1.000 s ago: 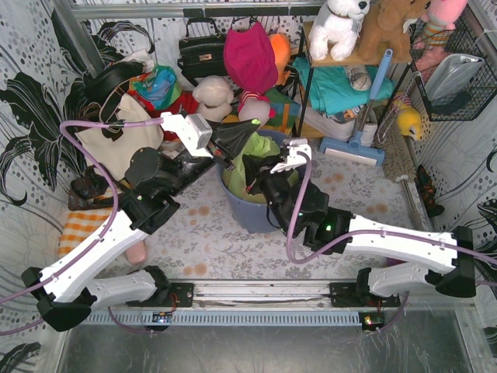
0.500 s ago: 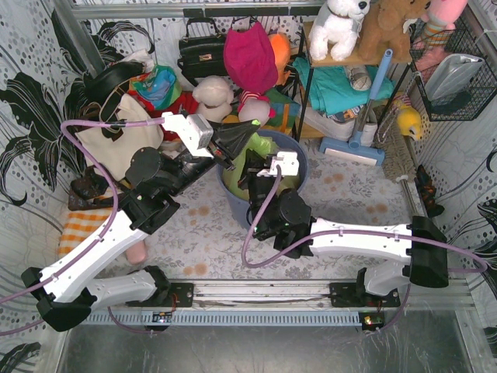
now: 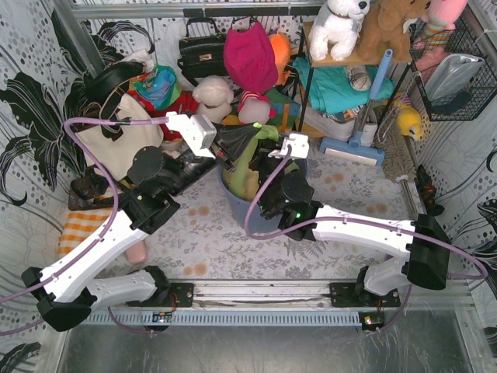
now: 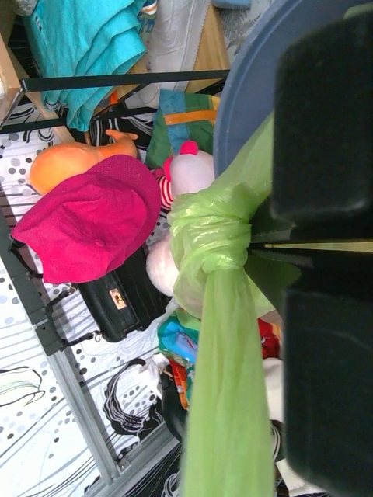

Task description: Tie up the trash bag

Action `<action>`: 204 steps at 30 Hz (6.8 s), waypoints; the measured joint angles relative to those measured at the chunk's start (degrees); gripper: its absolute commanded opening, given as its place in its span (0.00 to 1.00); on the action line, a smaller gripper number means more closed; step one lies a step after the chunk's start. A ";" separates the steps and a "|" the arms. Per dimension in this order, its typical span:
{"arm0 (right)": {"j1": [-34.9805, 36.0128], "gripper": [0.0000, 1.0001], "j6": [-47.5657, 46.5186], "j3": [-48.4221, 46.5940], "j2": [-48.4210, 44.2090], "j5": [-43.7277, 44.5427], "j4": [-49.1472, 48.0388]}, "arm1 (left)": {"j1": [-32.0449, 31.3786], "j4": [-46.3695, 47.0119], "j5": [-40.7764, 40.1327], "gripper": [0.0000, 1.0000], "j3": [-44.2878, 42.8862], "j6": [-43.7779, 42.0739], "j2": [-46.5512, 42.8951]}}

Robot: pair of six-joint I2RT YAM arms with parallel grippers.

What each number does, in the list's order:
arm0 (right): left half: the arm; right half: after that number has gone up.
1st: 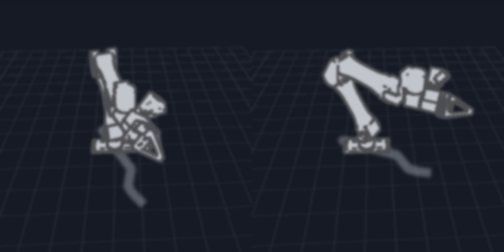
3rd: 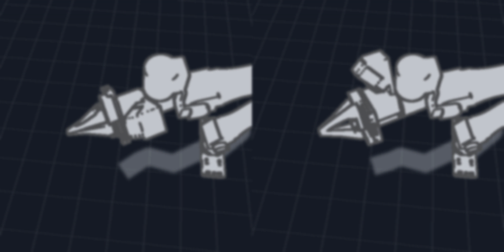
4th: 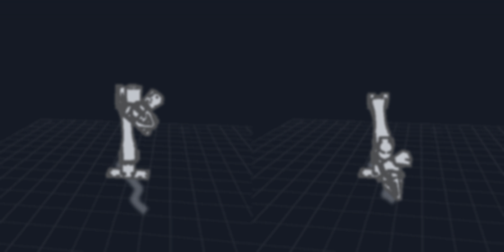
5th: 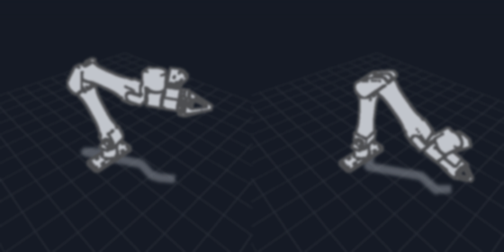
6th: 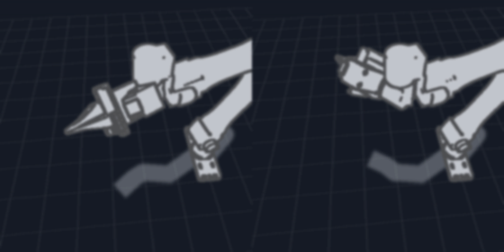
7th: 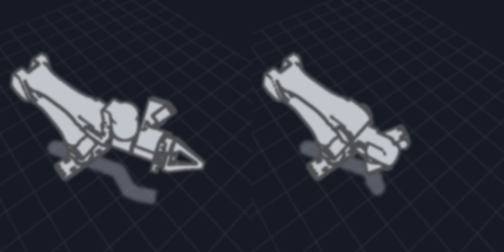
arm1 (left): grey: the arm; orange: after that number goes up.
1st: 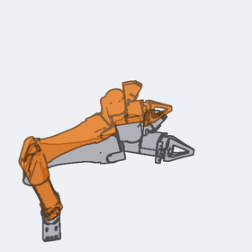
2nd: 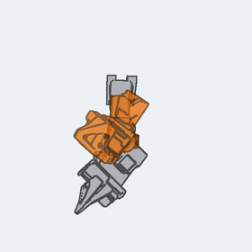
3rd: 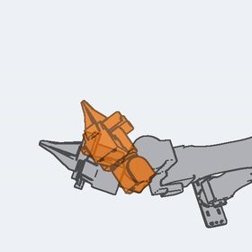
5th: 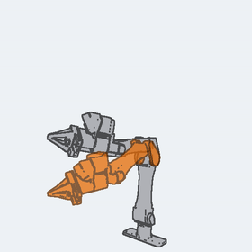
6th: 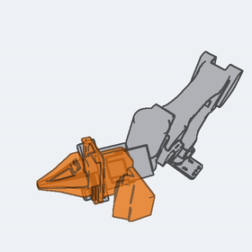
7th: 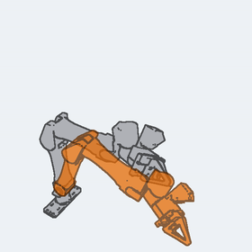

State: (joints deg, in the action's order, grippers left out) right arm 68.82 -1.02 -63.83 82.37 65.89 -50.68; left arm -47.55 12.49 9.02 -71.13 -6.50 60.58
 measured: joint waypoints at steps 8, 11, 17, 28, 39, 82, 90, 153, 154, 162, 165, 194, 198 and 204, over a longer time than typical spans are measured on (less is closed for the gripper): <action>-4.00 0.00 2.10 0.00 0.13 -9.57 1.49 | 0.00 -0.90 -2.05 0.62 0.00 -0.24 -0.07; -4.24 0.00 2.34 0.00 0.13 -12.17 2.56 | -0.04 -1.16 -7.19 0.67 0.00 -0.11 -0.48; -4.24 0.00 4.11 0.02 -0.83 -14.64 6.58 | 2.73 -2.03 -17.68 0.68 -0.04 1.49 -2.91; -4.24 0.00 5.11 0.55 -4.92 -14.93 9.53 | 28.87 -0.33 8.48 0.68 0.70 21.03 1.95; -4.24 0.00 7.56 0.55 -5.81 -14.91 13.14 | 33.51 18.64 41.64 0.66 5.86 39.19 14.49; -9.75 0.00 12.39 7.80 -5.20 -29.42 0.20 | 26.51 0.52 45.16 0.00 15.47 31.50 0.20; -14.84 0.00 16.98 9.22 -0.66 -41.62 -7.85 | 25.29 0.81 46.31 0.00 15.93 31.50 -0.24; -21.51 0.00 51.41 8.94 11.23 -74.95 -39.82 | 23.58 3.10 24.35 0.37 23.34 33.77 -9.22; -21.51 0.00 51.43 8.94 11.23 -74.93 -39.82 | 23.58 3.10 22.88 0.37 23.34 33.86 -10.47; -21.51 0.00 51.60 8.94 11.23 -74.95 -39.82 | 24.28 3.76 8.17 0.39 23.34 43.74 -16.79; -21.51 0.00 51.82 8.92 11.23 -74.95 -39.82 | 25.44 4.74 3.52 0.46 23.93 52.85 -17.18; -21.51 0.00 52.68 8.17 11.91 -74.93 -39.82 | 20.83 -4.31 -6.49 0.51 25.75 114.99 -10.82; -21.51 0.00 52.68 8.17 11.91 -74.93 -39.82 | 20.59 -1.97 -6.56 0.50 26.25 116.72 -11.32; -21.51 0.00 52.65 8.17 11.91 -74.93 -39.82 | 20.28 -1.27 -6.49 0.47 26.25 117.92 -11.08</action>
State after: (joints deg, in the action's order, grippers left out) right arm 47.31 51.64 -55.66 94.28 -9.04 -90.50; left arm -27.27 11.22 2.52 -44.88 111.42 49.50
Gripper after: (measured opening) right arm 0.003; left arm 0.496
